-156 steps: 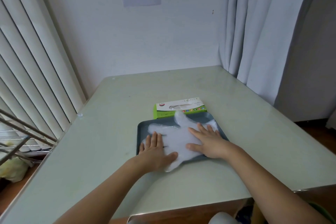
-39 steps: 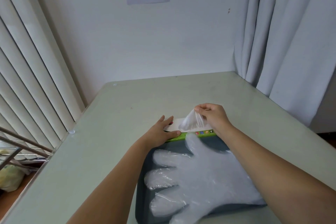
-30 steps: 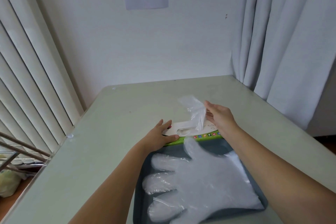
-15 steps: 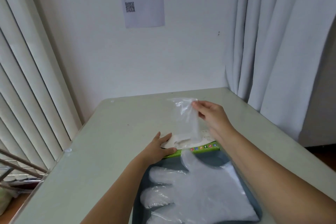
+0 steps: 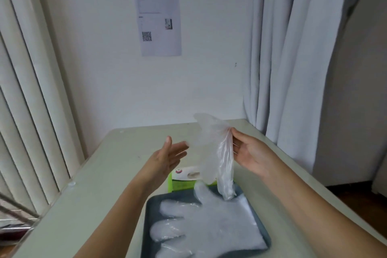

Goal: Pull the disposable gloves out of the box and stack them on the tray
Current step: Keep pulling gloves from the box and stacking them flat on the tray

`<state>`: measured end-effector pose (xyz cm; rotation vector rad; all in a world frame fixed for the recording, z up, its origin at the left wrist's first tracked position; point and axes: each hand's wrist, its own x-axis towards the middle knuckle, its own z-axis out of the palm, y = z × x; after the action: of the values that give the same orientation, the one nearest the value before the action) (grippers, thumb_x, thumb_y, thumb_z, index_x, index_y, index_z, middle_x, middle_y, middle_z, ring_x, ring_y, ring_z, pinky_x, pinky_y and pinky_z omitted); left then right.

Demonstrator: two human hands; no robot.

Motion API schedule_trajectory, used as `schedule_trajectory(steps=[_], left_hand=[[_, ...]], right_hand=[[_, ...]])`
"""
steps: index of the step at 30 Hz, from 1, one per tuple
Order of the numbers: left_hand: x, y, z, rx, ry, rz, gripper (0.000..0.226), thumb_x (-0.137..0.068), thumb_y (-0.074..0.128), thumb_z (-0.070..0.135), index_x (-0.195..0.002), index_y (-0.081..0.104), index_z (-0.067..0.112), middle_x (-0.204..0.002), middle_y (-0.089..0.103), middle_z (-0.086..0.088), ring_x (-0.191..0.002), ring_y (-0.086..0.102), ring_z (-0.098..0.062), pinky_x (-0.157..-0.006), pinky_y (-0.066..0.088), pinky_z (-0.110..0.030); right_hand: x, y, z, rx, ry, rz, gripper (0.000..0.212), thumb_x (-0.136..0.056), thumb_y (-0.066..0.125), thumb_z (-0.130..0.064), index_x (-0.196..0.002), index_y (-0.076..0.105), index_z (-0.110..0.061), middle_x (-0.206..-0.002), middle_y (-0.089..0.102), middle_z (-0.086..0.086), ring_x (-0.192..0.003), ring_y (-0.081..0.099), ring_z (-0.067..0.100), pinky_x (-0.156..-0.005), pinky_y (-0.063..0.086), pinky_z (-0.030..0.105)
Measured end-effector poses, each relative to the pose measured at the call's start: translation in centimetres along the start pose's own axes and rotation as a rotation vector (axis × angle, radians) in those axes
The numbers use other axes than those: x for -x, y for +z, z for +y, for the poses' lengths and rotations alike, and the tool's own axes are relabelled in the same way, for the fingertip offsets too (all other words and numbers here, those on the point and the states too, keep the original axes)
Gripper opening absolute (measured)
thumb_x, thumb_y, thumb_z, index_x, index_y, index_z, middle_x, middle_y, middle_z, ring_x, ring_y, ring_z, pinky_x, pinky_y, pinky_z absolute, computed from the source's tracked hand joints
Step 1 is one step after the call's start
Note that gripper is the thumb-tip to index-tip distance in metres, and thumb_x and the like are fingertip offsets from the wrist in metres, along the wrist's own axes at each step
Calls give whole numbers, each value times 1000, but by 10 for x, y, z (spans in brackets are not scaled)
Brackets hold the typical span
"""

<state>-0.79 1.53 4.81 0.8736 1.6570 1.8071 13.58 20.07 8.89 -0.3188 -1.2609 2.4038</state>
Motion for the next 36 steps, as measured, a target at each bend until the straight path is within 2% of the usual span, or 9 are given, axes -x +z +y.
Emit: schedule_trajectory(steps=[6,9,12,20,24,26,30,33,36], left_hand=[[36,33,16,-118,71,-95,46,-72,70,52,-104,73,20,-115,70,4,-106,62,-7,-95,42,-23],[51,48,25,-37,146,-7,15,-81,73,32,-71,76,22,-79,68,5,-73,57,-7,-74,41,-18],[59,54,29,-46,167,63,45,-90,62,11,-47,64,24,-54,52,15,-56,48,-3,-70,39,-22],[68,59,43,-61,153,232,11,-86,70,13,-84,70,2,-80,72,-7,-84,69,-22,-88,54,-36],[61,63,43,-101,107,307,14,-86,71,17,-81,68,4,-77,73,-6,-82,71,-22,-89,53,-41],[58,69,45,-116,135,298,13,-87,69,12,-80,66,2,-76,69,-9,-79,68,-22,-81,56,-31],[46,78,48,-147,148,241,15,-88,64,7,-89,62,-8,-82,64,-15,-78,64,-24,-82,56,-38],[41,75,51,-101,119,154,9,-90,58,4,-83,56,-2,-84,64,-18,-75,67,-22,-75,59,-30],[29,61,47,-74,79,149,14,-83,64,15,-79,52,7,-85,70,-14,-75,71,-22,-86,53,-42]], right_hand=[[31,4,11,-33,34,-41,21,-92,55,-14,-106,65,-4,-93,69,8,-90,63,20,-95,46,34],[46,3,21,-15,37,-70,25,-84,59,-17,-104,68,-6,-95,68,9,-91,63,22,-95,46,37],[61,-1,31,-29,15,-89,23,-82,60,-17,-100,70,-8,-96,69,8,-89,65,21,-91,49,35],[84,5,41,42,-8,28,18,-94,56,-23,-102,64,-9,-101,68,8,-85,68,19,-80,56,32],[88,18,44,620,-127,171,104,-63,71,-68,-146,30,-22,-147,36,-1,-129,44,18,-106,42,39],[82,26,46,827,-190,173,115,-64,76,-63,-152,12,-25,-156,16,-3,-140,30,18,-113,32,38],[58,38,47,859,-192,164,75,-84,69,-24,-148,31,-14,-148,36,4,-131,44,22,-106,39,35],[38,33,41,754,-261,233,16,-86,56,-9,-95,68,-3,-97,69,14,-92,66,32,-85,55,40],[17,23,32,680,-267,320,18,-88,59,-8,-76,67,2,-68,62,9,-62,62,21,-57,51,23]])
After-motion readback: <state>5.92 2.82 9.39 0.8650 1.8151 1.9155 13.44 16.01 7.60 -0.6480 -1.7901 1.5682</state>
